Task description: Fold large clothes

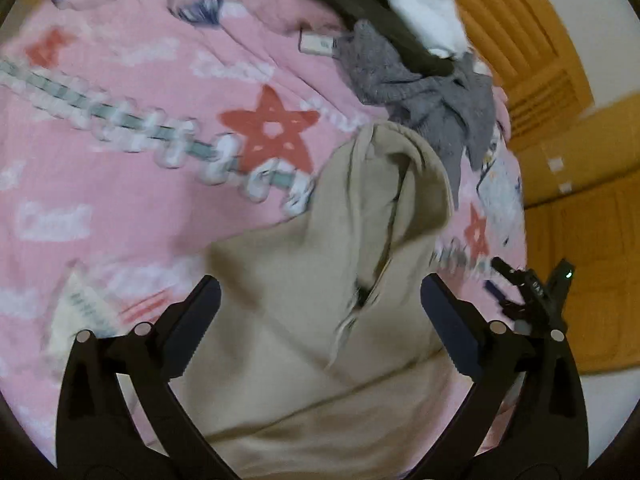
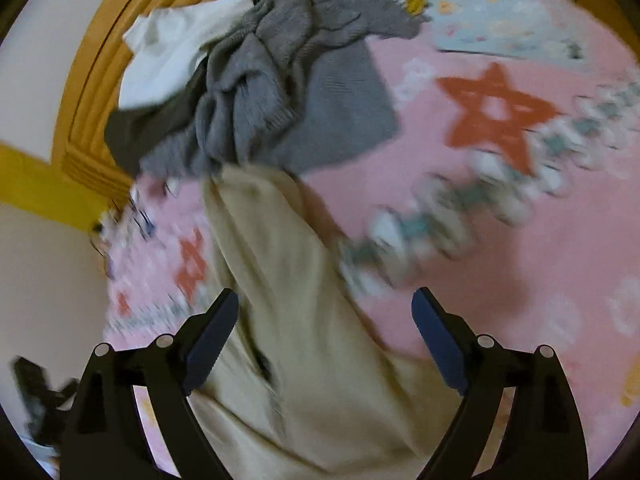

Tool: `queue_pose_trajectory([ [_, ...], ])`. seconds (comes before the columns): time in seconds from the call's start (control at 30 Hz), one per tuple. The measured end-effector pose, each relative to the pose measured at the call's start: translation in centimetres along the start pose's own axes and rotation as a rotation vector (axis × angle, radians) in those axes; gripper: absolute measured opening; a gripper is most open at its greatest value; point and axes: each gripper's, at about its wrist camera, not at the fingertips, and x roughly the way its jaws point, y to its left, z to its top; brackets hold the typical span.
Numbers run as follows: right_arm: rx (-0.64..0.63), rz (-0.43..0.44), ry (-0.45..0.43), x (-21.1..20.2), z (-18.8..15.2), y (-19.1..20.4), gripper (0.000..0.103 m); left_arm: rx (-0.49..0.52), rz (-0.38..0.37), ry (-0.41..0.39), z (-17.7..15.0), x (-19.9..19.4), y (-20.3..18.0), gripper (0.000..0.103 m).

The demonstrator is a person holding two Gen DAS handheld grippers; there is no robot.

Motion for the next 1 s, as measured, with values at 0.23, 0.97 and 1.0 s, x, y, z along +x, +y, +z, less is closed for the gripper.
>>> queue_pose_trajectory([
  [0.23, 0.042, -0.034, 0.077, 9.2, 8.3, 2.1, 0.085, -0.296, -0.12, 0.133, 8.0, 11.9, 0.9, 0.097],
  [0.97, -0.73, -0.23, 0.02, 7.5, -0.1, 19.4, 0.017, -0.465, -0.221, 0.238, -8.2, 11.2, 5.1, 0.097],
  [1.0, -0.758, -0.215, -0.005, 5.6, -1.7, 20.0, 0.016, -0.462, -0.235, 0.234, -9.6, 9.5, 5.4, 0.097],
])
